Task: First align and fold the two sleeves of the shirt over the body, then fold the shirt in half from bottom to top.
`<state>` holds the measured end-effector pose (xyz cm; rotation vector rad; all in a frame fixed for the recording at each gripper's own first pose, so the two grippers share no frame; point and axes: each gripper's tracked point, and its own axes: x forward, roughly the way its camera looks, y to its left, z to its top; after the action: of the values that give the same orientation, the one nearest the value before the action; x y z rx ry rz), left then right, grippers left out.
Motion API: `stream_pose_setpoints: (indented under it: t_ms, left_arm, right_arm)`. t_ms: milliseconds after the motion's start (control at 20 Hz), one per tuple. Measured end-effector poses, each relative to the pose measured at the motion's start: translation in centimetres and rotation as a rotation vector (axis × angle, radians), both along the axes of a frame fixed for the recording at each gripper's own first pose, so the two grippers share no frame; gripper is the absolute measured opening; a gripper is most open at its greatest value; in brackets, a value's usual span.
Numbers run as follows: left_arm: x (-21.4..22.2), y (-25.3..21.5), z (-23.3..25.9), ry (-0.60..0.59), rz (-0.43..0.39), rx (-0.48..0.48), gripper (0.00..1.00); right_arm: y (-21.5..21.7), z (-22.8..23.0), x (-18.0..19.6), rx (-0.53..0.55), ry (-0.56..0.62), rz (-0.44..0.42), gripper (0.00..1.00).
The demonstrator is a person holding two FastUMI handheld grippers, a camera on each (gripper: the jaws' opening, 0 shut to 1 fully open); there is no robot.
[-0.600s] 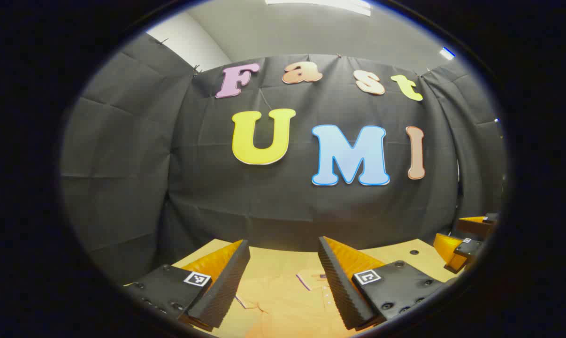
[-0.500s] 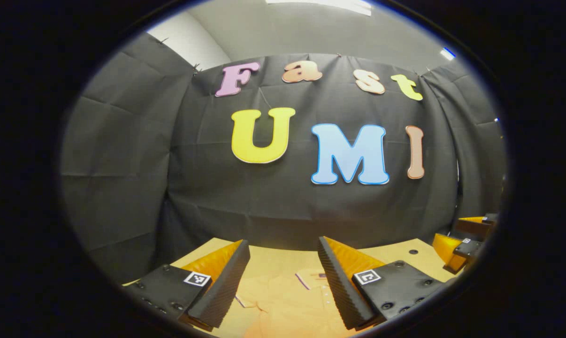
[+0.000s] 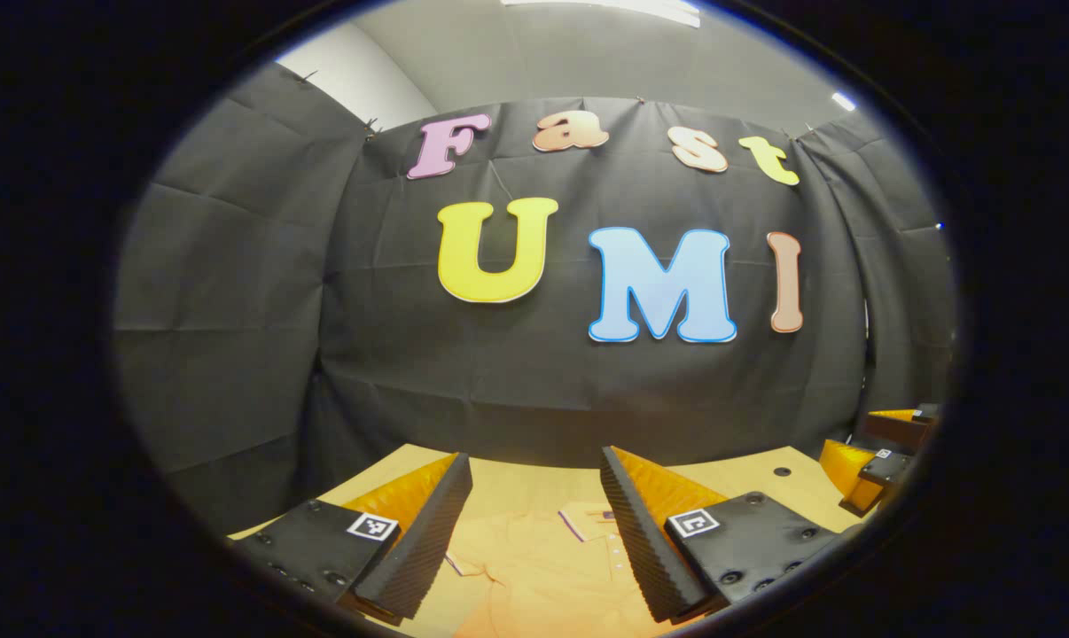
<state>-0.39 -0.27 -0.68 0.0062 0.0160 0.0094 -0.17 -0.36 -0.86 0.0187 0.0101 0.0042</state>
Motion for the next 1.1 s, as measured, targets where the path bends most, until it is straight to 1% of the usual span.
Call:
stream_pose_setpoints:
  t_ms: [50,200,350,400,650,750,800,1050,1100]
  left_arm:
    - [-0.1,0.0,0.1,-0.001,0.001,-0.001,0.94]
    - [-0.2,0.1,0.3,-0.004,0.002,0.006,0.95]
    - [-0.3,0.0,0.4,-0.011,0.003,0.007,0.94]
    - [-0.2,0.0,0.4,-0.011,0.001,0.005,0.96]
    - [0.1,-0.1,-0.2,0.004,-0.003,-0.01,0.95]
    - [0.2,0.0,-0.3,0.007,-0.006,-0.005,0.96]
    - [0.3,0.0,-0.3,0.006,-0.006,0.0,0.94]
    - [1.1,0.1,-0.7,0.017,-0.004,0.009,0.95]
    - [1.2,0.1,-0.8,0.02,-0.003,0.006,0.94]
  right_arm:
    - [0.0,0.0,0.1,-0.004,0.002,0.001,0.96]
    - [0.5,-0.2,0.2,-0.005,0.004,0.015,0.95]
    - [0.6,-0.6,0.5,-0.001,0.014,0.019,0.96]
    - [0.6,-0.8,0.7,-0.001,0.018,0.019,0.95]
    - [-0.2,-1.9,2.5,0.012,0.056,0.014,0.96]
    - [-0.5,-3.0,3.5,0.02,0.086,0.01,0.96]
    - [-0.7,-3.8,4.2,0.02,0.105,0.004,0.96]
    - [-1.9,-7.8,7.2,-0.007,0.209,-0.016,0.96]
    - [-2.0,-8.6,7.8,-0.002,0.229,-0.016,0.96]
